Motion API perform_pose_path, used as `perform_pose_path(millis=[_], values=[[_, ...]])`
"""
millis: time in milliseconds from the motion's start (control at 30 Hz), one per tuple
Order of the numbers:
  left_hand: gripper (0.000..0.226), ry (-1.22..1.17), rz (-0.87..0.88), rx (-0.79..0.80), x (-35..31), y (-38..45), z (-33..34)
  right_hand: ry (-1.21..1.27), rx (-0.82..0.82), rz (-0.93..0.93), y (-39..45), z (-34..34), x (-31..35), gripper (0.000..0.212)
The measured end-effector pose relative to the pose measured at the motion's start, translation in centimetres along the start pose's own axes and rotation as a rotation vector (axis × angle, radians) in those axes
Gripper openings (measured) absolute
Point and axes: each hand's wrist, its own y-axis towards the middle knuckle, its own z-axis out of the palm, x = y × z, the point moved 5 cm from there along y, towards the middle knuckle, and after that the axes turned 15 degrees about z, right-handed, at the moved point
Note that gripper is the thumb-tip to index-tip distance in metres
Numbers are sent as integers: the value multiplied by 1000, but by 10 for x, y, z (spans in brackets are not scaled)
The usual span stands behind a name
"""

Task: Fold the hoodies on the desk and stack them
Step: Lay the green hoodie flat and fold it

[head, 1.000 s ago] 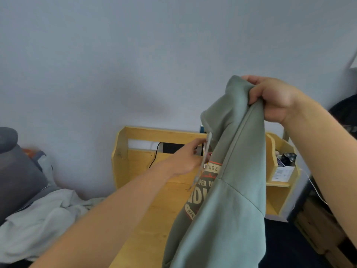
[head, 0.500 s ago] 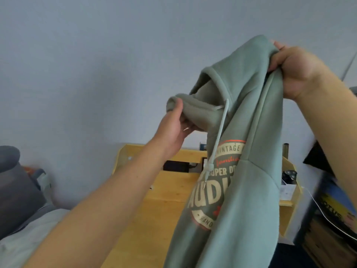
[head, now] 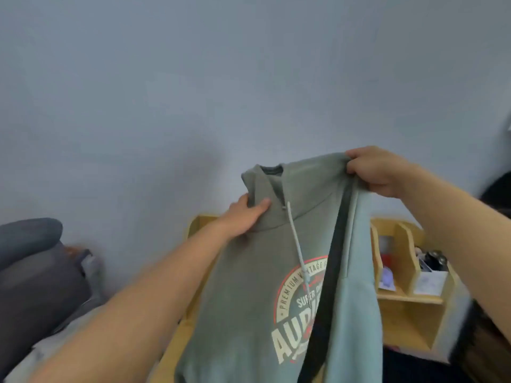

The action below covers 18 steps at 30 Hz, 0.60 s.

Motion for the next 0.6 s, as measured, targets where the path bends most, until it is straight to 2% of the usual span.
perform_pose_path(millis=[67, 133, 233, 333, 467, 500, 600], values=[[66, -154, -230, 267, 85, -52, 57, 106, 125, 79, -4, 26, -34, 39], [39, -212, -322, 411, 135, -93, 99, 178, 215, 120, -6, 50, -51, 41], [22, -357, -339, 372, 142, -115, 121, 242, 226, 145, -2, 63, -63, 42], [16, -399, -359, 390, 147, -122, 126, 311, 209, 152, 3, 55, -67, 42], [10, -572, -291, 215, 148, -118, 120, 339, 195, 133, 3, 48, -72, 43], [3, -547, -279, 237, 145, -119, 122, 347, 192, 128, 2, 47, -73, 42], [25, -409, -254, 388, 142, -127, 144, 384, 209, 116, -7, 52, -69, 40]])
